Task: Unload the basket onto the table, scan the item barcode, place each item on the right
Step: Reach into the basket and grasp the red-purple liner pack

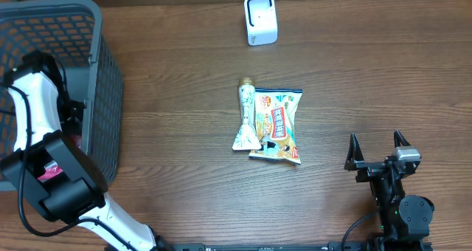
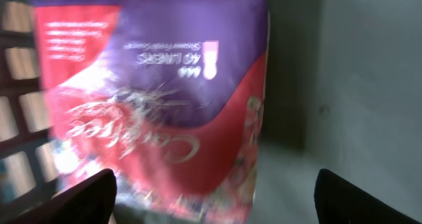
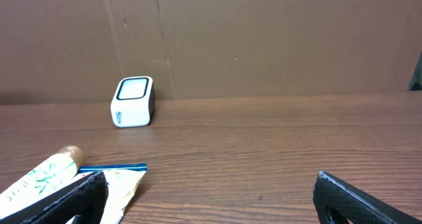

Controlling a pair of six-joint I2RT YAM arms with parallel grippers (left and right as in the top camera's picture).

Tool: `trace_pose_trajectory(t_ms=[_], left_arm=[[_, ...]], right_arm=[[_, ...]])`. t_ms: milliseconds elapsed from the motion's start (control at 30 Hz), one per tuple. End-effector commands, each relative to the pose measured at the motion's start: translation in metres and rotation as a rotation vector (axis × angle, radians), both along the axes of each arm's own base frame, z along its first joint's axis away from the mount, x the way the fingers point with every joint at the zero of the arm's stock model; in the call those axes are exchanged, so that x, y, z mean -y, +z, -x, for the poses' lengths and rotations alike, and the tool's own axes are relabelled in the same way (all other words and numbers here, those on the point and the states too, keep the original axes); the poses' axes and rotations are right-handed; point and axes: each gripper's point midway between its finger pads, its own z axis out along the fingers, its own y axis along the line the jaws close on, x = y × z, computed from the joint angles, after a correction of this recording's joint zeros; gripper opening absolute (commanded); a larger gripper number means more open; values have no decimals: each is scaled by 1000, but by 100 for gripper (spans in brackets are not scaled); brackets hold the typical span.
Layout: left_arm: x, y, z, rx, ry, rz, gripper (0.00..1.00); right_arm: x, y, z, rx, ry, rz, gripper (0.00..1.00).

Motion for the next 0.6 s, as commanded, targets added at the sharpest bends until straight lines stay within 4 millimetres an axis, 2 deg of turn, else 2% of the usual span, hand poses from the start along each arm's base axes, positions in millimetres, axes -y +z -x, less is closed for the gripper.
trace_pose_trajectory(t_ms=[0,133,233,333,367,433,467,500,567], left_arm=[[0,-24,15,-41,34,0,87],[-6,-41,24,-36,59,-2,84],[-11,-47,23,-19,51,-7,72],[-15,-51,18,-16,-27,-1,61],[-15,-51,18,-17,-33,0,56],[-15,-50,17,-21,-47,3,36],[-15,-50,18,-22,-47,4,23],[-14,-49,19,-26,-47,7,4],[-13,-46,19,-28,-47,17,4]], right_arm=[[0,-2,0,1,3,-4,100],[0,-2,0,1,3,-4,100],[0,-2,0,1,3,-4,100],[0,-2,0,0,3,-4,100],[0,-2,0,1,3,-4,100],[0,-2,0,1,3,-4,100],[0,-2,0,1,3,-4,100],[0,-2,0,0,3,-4,100],[0,-2,0,0,3,-4,100]])
